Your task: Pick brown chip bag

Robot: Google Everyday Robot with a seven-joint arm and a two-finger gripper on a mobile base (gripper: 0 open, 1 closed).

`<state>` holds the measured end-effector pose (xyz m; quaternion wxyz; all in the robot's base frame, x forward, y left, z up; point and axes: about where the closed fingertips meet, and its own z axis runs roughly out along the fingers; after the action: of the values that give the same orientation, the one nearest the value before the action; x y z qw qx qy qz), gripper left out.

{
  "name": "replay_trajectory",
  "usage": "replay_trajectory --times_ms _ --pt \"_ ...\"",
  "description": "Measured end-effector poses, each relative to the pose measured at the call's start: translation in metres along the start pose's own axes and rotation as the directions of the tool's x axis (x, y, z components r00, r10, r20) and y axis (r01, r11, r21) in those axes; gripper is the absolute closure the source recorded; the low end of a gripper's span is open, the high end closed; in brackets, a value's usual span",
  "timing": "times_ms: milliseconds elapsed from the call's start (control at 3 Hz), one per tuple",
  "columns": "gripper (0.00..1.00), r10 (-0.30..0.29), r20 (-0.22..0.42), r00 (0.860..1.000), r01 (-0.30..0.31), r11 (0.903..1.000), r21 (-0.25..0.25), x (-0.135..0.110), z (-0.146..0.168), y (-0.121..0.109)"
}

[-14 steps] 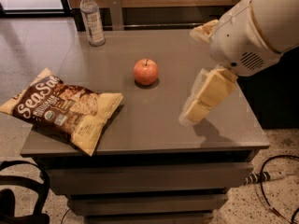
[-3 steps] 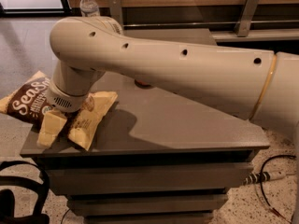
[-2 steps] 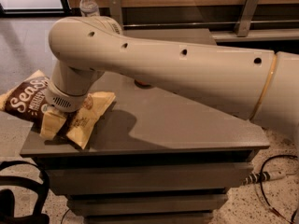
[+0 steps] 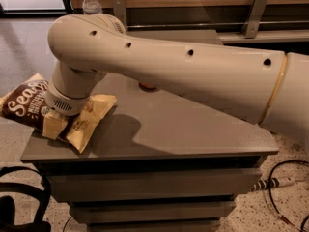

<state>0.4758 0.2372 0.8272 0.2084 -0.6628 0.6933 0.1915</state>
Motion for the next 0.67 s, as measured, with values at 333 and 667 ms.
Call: replay_trajectory --times_ms 333,667 --pt "1.0 0.0 0.0 1.0 0.0 1.0 0.0 -0.0016 -0.0026 -0.0001" --pt "1.0 0.0 0.0 1.0 0.0 1.0 0.0 -0.0028 -0.0042 -0.0001"
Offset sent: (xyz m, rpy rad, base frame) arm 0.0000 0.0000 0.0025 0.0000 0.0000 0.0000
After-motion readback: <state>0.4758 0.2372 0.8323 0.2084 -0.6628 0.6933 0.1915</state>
